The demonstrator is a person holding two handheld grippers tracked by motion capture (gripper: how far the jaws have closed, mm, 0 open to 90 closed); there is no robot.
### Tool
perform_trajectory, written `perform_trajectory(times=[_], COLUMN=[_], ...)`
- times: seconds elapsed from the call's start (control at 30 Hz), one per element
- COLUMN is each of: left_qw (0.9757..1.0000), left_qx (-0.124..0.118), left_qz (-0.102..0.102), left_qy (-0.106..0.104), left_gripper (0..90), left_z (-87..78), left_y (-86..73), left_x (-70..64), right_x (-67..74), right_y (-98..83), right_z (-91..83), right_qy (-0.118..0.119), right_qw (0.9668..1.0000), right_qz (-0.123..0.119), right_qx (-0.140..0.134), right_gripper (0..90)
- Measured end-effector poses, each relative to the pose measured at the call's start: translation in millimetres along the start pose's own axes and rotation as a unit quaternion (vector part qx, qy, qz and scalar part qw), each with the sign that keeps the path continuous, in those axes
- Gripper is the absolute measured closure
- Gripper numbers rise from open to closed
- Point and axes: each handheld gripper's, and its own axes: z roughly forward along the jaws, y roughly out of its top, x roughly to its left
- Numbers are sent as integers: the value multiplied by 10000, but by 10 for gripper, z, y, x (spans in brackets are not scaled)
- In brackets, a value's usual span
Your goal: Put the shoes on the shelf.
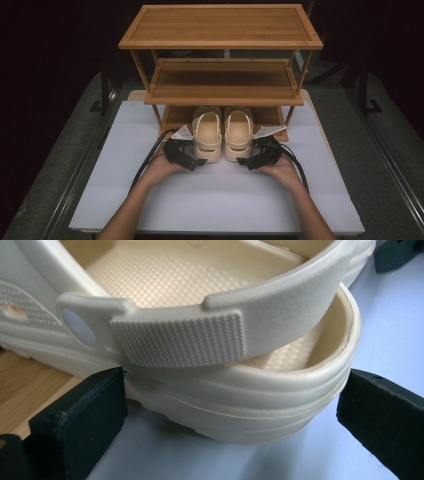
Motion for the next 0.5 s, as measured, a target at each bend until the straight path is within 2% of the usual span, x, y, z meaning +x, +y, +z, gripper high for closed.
perform_trajectory(times=[0.1,0.37,0.5], left_qw=[10000,10000,10000], left_qx=[10,39,30], left_qz=[-8,-22,-56], left_qy=[25,74,67], left_gripper=[0,2,5], left_z=[17,18,23], left_y=[12,26,43], left_x=[3,-14,-6], right_x=[15,21,35], right_y=[28,29,56], right_z=[47,57,65], right_qy=[-78,-70,-155], right_qw=[10000,9997,9993], right_qz=[-28,216,333], right_qx=[6,-93,-86], right_gripper=[0,0,1])
